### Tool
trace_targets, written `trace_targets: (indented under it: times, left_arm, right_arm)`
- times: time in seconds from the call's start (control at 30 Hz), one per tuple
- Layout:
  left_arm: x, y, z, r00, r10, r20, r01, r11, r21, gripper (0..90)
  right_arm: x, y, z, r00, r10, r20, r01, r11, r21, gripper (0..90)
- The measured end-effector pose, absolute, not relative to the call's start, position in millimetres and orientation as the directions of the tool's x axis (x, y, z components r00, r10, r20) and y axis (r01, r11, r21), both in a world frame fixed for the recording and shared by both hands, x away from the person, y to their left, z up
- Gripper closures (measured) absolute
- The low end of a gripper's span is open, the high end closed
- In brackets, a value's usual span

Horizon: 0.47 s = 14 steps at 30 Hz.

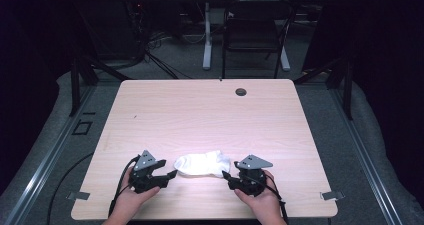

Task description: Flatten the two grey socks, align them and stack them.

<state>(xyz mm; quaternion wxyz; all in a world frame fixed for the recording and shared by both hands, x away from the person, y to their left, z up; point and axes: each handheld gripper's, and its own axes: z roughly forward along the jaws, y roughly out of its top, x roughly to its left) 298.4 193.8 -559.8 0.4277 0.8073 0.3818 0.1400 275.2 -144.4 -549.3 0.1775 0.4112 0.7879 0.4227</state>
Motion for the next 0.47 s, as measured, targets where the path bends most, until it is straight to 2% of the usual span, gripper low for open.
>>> trace_targets:
  times: [0.2,0.47]
  left_arm:
    - [304,196,-568,0.666,0.742,-0.073,0.489,-0.360,0.794,39.5]
    - [305,202,-570,0.665,0.744,-0.066,0.488,-0.365,0.793,39.6]
  right_arm:
    - [278,-151,-564,-0.605,0.796,0.019,0.480,0.346,0.806,44.9]
    - [282,-158,-570,-0.580,0.813,0.040,0.500,0.317,0.806,45.0]
